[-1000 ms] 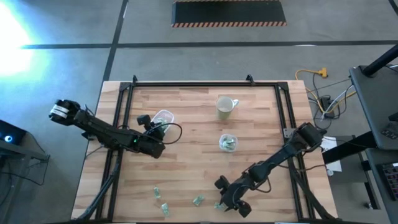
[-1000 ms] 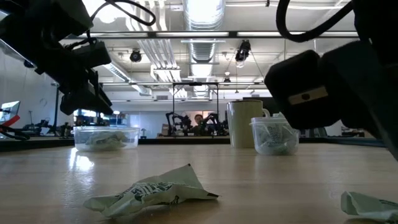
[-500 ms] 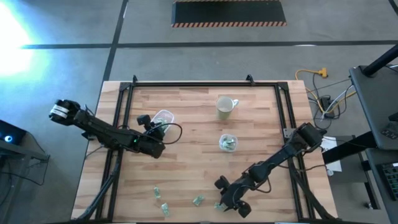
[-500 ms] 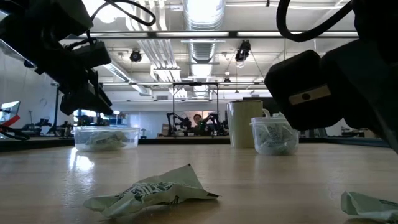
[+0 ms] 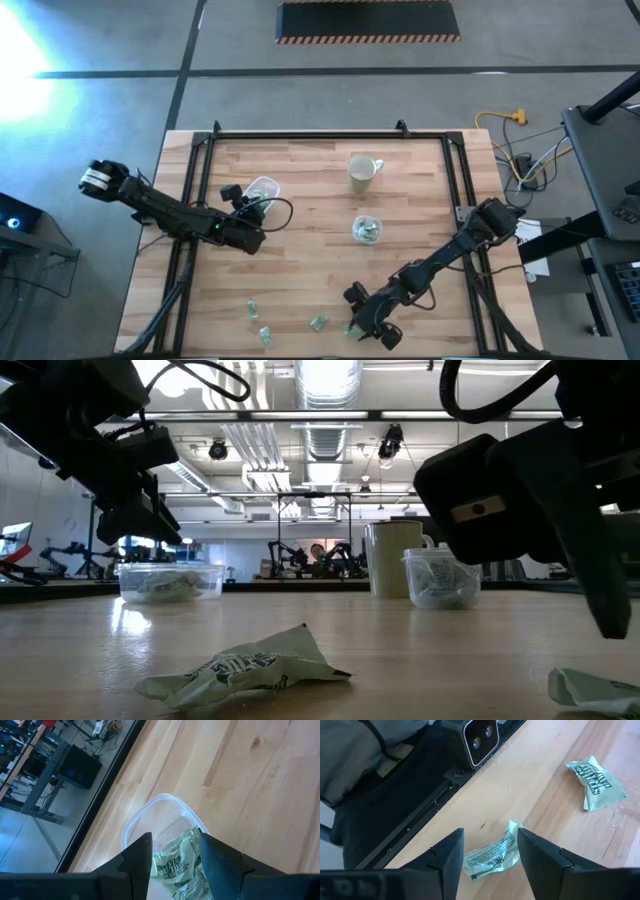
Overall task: Pick and place Stevia / Truvia into bins
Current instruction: Put the stevia packet into the right transparent container
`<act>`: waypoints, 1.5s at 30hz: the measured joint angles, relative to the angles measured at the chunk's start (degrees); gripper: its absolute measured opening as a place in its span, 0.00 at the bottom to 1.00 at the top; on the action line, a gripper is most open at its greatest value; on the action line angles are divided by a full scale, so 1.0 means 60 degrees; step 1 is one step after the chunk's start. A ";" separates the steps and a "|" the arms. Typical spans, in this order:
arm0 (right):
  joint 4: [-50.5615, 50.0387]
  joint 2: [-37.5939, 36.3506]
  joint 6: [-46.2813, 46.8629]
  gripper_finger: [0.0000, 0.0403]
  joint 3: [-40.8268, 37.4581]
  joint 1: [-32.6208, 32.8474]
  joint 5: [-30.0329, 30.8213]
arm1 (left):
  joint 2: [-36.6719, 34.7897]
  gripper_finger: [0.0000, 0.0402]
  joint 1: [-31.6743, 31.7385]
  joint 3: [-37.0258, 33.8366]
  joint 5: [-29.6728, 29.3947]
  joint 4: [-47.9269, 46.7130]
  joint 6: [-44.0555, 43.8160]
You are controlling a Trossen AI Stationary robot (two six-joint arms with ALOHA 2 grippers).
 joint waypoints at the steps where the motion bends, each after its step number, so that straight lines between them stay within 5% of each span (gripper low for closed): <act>1: -0.0003 0.0000 0.0004 0.44 0.0000 0.0000 -0.0003 | 0.0000 0.37 0.0000 0.0000 0.0000 0.0001 0.0002; 30: 0.0061 0.0833 -0.0110 0.46 0.0471 0.0011 -0.0241 | 0.0004 0.37 -0.0002 -0.0007 0.0080 -0.0002 -0.0029; 45: -0.1696 0.0772 -0.0070 0.41 0.1144 0.0004 -0.0077 | 0.0004 0.37 -0.0002 -0.0044 0.0237 -0.0009 -0.0029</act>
